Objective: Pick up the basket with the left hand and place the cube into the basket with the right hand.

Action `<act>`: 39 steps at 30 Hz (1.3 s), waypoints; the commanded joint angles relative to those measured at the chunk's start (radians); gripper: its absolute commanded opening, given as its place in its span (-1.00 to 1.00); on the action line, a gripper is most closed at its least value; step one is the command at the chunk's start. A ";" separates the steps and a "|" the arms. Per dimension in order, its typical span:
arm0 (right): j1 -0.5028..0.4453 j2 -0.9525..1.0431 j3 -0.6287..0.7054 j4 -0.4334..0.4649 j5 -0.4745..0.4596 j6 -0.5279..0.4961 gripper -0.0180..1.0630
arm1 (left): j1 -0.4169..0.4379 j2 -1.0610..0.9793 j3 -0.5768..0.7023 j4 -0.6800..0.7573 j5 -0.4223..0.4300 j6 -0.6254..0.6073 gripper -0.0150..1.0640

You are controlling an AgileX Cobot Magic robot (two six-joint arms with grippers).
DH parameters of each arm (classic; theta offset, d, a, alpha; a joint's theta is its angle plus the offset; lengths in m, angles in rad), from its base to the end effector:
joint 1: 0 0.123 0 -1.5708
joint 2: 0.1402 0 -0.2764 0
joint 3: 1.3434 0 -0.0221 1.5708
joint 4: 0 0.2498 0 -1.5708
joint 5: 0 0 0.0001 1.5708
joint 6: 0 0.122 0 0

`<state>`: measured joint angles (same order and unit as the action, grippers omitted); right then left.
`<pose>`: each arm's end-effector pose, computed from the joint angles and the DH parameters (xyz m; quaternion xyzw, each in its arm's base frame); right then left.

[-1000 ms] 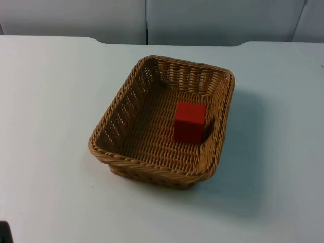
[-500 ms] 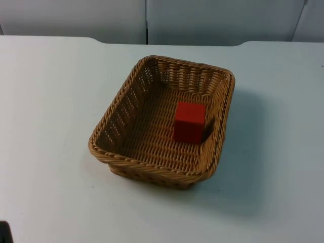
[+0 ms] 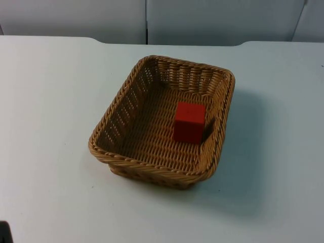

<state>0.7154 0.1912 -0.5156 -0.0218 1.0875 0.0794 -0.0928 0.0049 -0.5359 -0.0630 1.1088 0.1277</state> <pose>0.0422 0.0335 0.2567 -0.2822 0.8562 0.1574 0.4031 0.0240 -0.0091 0.2684 0.0968 0.8518 -0.0224 0.5144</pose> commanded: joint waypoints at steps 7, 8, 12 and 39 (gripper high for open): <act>-0.303 -0.007 0.004 0.004 -0.012 -0.001 -0.97 | 0.005 -0.005 0.002 -0.012 -0.012 -0.005 -0.98; -0.355 -0.007 0.004 0.004 -0.012 -0.001 -0.97 | 0.005 -0.005 0.002 -0.012 -0.012 -0.005 -0.98; -0.559 -0.033 0.004 0.004 -0.012 -0.001 -0.97 | 0.005 -0.005 0.002 -0.009 -0.012 -0.005 -0.98; -0.809 -0.191 0.001 -0.008 -0.012 -0.063 -0.97 | 0.005 -0.005 0.002 -0.009 -0.013 -0.005 -0.98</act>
<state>-0.0893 0.0029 -0.5156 -0.0218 1.0835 0.0467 -0.0928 0.0049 -0.5359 -0.0650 1.1071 0.1277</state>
